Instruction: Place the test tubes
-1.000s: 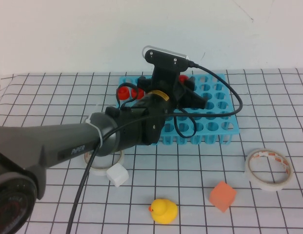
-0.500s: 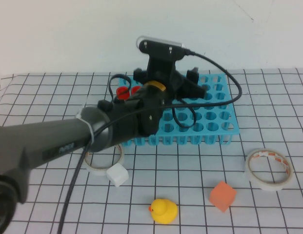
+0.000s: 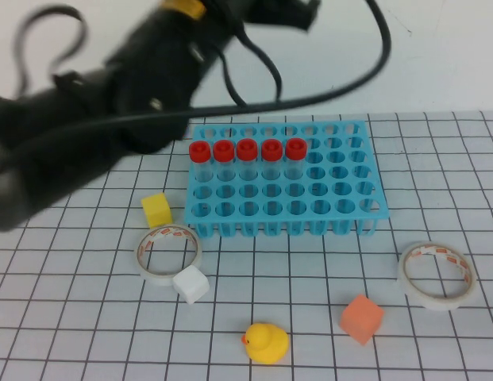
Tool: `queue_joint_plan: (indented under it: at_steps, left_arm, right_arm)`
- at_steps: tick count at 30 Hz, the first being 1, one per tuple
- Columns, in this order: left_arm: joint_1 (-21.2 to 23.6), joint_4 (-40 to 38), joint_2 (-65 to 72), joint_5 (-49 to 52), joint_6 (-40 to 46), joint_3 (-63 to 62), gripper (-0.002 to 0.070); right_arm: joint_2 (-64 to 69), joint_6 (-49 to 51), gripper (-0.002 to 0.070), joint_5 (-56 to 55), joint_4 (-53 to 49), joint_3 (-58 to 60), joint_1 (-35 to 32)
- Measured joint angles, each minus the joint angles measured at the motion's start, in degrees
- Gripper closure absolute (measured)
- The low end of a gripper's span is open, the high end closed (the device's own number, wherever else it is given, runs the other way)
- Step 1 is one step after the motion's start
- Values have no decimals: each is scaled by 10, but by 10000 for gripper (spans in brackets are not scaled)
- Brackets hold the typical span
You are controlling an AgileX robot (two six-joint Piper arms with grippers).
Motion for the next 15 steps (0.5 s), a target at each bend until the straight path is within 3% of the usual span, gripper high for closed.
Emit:
queue_joint_plan:
  at_steps: [6,15]
  left_arm:
    - [0,0,-75,-7,10,0,587]
    - [1,-3,-85,-3,11,0,669]
  right_arm:
    - [0,0,678,0,0,0,0]
    - [0,0,678,0,0,0,0]
